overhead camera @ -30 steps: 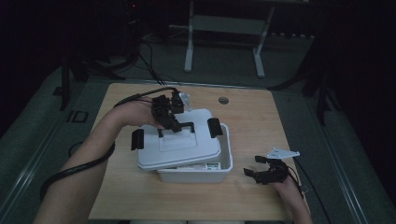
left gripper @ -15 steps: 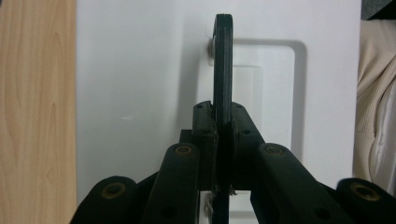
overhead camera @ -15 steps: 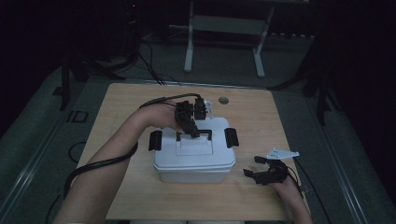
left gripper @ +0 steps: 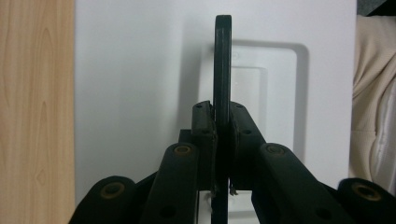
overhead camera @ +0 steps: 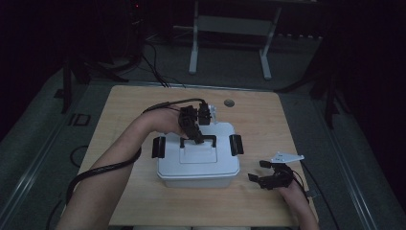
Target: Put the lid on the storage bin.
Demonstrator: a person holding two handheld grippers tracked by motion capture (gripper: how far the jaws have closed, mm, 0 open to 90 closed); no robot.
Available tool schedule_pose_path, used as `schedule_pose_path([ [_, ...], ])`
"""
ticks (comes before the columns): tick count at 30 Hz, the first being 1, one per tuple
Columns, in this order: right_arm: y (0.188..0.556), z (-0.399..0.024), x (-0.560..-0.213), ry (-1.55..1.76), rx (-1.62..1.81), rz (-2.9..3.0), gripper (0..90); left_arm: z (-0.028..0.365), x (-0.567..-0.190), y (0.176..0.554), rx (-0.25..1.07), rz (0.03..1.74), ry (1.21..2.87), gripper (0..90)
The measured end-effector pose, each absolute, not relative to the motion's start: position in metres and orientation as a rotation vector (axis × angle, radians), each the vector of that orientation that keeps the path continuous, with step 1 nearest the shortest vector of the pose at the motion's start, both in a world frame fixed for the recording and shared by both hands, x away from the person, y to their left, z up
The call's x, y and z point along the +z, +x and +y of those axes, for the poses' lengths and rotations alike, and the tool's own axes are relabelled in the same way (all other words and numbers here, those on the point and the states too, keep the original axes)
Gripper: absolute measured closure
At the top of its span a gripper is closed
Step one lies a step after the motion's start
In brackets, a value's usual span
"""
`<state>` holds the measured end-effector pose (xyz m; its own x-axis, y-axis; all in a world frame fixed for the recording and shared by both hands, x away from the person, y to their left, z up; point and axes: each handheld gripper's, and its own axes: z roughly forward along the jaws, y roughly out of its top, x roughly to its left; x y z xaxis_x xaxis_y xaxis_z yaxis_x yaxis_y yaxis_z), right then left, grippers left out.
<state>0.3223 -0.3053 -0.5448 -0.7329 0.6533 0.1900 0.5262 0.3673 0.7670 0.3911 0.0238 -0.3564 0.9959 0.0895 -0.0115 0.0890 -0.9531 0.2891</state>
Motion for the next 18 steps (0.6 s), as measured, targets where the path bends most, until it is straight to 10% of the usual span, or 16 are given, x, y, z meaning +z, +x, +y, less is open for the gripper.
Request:
schedule_pose_path([
  [18,0.322,-0.307,-0.546,1.084,1.314,2.473,14.1,0.017,-0.358,0.397,0.005,0.107,2.875,83.0],
])
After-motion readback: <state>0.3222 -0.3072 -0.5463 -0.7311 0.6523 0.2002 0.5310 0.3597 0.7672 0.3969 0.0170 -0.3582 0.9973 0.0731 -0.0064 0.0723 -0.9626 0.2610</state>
